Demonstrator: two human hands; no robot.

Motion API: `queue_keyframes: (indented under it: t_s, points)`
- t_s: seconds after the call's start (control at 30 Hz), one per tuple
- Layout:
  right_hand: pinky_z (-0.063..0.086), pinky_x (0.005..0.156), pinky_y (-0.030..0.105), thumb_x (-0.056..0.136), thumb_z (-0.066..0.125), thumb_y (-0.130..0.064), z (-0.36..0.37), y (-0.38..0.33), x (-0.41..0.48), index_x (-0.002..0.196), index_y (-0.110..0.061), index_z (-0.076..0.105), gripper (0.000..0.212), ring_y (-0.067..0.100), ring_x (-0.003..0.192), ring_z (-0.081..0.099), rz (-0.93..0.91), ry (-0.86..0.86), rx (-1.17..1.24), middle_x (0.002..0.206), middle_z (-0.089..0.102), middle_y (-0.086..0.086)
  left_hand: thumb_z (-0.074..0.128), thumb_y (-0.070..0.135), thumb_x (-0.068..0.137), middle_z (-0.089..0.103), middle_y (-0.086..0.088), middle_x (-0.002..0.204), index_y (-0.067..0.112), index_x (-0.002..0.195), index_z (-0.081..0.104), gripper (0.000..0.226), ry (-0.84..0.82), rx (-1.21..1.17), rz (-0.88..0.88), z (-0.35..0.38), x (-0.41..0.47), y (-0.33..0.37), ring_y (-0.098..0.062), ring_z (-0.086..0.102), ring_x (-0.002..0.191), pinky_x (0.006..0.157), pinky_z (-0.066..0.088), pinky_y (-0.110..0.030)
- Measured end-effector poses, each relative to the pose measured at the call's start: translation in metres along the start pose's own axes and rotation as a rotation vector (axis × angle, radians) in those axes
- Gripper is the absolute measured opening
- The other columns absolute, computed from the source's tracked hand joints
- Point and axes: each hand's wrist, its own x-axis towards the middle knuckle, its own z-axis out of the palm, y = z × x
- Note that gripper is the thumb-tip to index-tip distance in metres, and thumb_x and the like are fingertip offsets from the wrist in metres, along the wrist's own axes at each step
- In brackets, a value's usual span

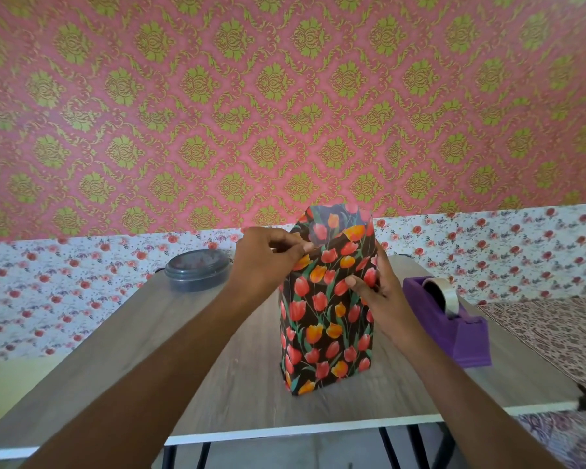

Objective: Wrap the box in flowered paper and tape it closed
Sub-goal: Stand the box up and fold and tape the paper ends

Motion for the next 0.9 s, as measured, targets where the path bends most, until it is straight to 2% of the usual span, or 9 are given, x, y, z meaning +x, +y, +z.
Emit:
queue_keyframes:
  t_s: [0.13, 0.27, 0.4, 0.47, 0.53, 0.6, 0.67, 0.8, 0.9]
  points:
    - [0.03, 0.119, 0.029, 0.095, 0.066, -0.036, -0.001, 0.006, 0.0, 0.158, -0.044, 0.017, 0.081, -0.005, 0.146, 0.027, -0.01, 0.016, -0.006, 0.16, 0.027, -0.025, 0.08, 0.021, 0.084, 0.076, 0.01, 0.086, 0.019, 0.086, 0.082, 0.003, -0.023, 0.028, -0.009, 0.002, -0.001, 0.001, -0.003, 0.07, 0.083, 0.073, 0.055, -0.018]
    - [0.038, 0.098, 0.003, 0.096, 0.065, -0.03, -0.002, 0.007, -0.001, 0.141, -0.058, 0.022, 0.069, -0.032, 0.121, 0.037, 0.0, 0.009, 0.006, 0.14, 0.037, -0.038, 0.081, 0.02, 0.084, 0.076, 0.008, 0.088, 0.019, 0.088, 0.082, 0.005, -0.027, 0.032, -0.01, 0.002, -0.002, 0.001, -0.005, 0.07, 0.085, 0.074, 0.056, -0.019]
    - [0.037, 0.091, -0.002, 0.095, 0.065, -0.031, -0.005, 0.005, 0.0, 0.134, -0.062, 0.019, 0.068, -0.039, 0.112, 0.033, -0.009, -0.006, -0.013, 0.133, 0.033, -0.045, 0.08, 0.017, 0.084, 0.076, 0.009, 0.085, 0.019, 0.089, 0.082, 0.006, -0.09, 0.078, -0.01, -0.002, 0.004, 0.006, -0.008, 0.072, 0.08, 0.072, 0.06, -0.022]
    - [0.038, 0.104, 0.006, 0.096, 0.067, -0.034, -0.008, 0.0, -0.002, 0.136, -0.064, 0.019, 0.069, -0.033, 0.125, 0.03, -0.022, -0.029, -0.044, 0.141, 0.032, -0.041, 0.079, 0.017, 0.085, 0.077, 0.009, 0.086, 0.019, 0.092, 0.082, 0.008, -0.119, 0.103, 0.013, -0.005, 0.004, 0.007, -0.007, 0.071, 0.081, 0.072, 0.059, -0.021]
    - [0.035, 0.119, 0.031, 0.092, 0.07, -0.05, -0.014, 0.003, -0.003, 0.15, -0.062, 0.019, 0.078, -0.007, 0.146, 0.029, -0.015, -0.055, -0.078, 0.158, 0.032, -0.026, 0.079, 0.017, 0.084, 0.077, 0.008, 0.089, 0.019, 0.094, 0.082, 0.011, -0.146, 0.124, 0.049, -0.008, 0.005, 0.006, -0.006, 0.071, 0.084, 0.074, 0.058, -0.02]
    - [0.04, 0.113, 0.025, 0.094, 0.066, -0.051, -0.018, 0.008, -0.011, 0.154, -0.053, 0.025, 0.073, 0.0, 0.143, 0.04, -0.003, -0.044, -0.101, 0.155, 0.045, -0.016, 0.078, 0.016, 0.085, 0.077, 0.008, 0.092, 0.019, 0.096, 0.081, 0.012, -0.17, 0.147, 0.082, -0.013, 0.005, 0.004, -0.004, 0.071, 0.087, 0.077, 0.057, -0.019]
    - [0.045, 0.095, 0.008, 0.099, 0.062, -0.035, -0.026, 0.012, -0.027, 0.149, -0.04, 0.043, 0.054, -0.016, 0.12, 0.053, -0.048, 0.114, -0.181, 0.132, 0.061, -0.02, 0.078, 0.015, 0.085, 0.077, 0.008, 0.094, 0.019, 0.097, 0.081, 0.012, -0.185, 0.145, 0.09, -0.014, 0.005, 0.002, -0.003, 0.07, 0.089, 0.077, 0.056, -0.018]
    - [0.053, 0.084, 0.022, 0.094, 0.071, -0.018, -0.067, 0.036, -0.046, 0.11, -0.013, 0.07, 0.016, 0.004, 0.098, 0.059, -0.196, 0.628, -0.5, 0.108, 0.065, 0.006, 0.077, 0.012, 0.086, 0.076, 0.006, 0.096, 0.015, 0.098, 0.081, 0.013, -0.204, 0.144, 0.099, -0.014, 0.006, 0.002, -0.006, 0.069, 0.092, 0.077, 0.055, -0.019]
    - [0.054, 0.089, 0.051, 0.089, 0.071, -0.033, -0.105, 0.059, -0.051, 0.109, -0.018, 0.066, 0.026, 0.036, 0.112, 0.055, 0.248, 0.811, -0.587, 0.122, 0.055, 0.015, 0.077, 0.011, 0.086, 0.075, 0.006, 0.096, 0.015, 0.099, 0.081, 0.015, -0.208, 0.149, 0.105, -0.011, 0.008, 0.002, -0.006, 0.068, 0.093, 0.079, 0.055, -0.02]
